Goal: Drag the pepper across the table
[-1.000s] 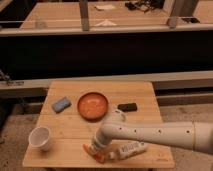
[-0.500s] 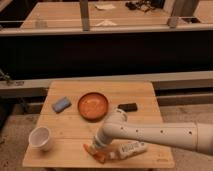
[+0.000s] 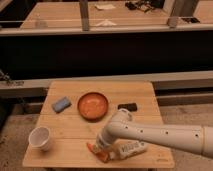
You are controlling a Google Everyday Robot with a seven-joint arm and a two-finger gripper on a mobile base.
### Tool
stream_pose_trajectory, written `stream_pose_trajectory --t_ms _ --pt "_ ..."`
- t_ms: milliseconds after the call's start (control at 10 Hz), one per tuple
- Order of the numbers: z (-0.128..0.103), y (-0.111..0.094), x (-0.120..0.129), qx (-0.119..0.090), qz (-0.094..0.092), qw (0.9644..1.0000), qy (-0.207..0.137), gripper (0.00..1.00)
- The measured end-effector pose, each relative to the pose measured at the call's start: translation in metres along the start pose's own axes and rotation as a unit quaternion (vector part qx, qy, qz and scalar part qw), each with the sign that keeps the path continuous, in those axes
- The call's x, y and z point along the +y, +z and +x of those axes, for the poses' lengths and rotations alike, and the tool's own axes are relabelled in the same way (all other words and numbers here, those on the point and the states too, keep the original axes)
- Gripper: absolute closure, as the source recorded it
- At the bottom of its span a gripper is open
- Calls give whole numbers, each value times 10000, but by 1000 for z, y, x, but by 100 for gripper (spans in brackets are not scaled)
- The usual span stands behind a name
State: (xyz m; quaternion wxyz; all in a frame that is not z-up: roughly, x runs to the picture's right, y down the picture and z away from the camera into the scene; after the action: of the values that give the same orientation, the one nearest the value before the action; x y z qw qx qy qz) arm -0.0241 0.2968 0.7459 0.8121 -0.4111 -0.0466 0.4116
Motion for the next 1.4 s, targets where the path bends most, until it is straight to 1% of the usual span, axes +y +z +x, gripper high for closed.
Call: stream_pose_trajectory --t_ms 300,400,500,700,900,1400 --pt "5 -7 -8 -18 -4 10000 69 80" --pt "3 -7 -8 -18 -15 10000 84 75" --pt "1 -8 -8 -26 -25 9999 106 73" --pt "5 -13 -16 -51 -29 9998 208 74" --pt "5 -14 -18 -60 -34 9997 229 80" --pt "0 -18 -26 -92 -66 9994 333 80"
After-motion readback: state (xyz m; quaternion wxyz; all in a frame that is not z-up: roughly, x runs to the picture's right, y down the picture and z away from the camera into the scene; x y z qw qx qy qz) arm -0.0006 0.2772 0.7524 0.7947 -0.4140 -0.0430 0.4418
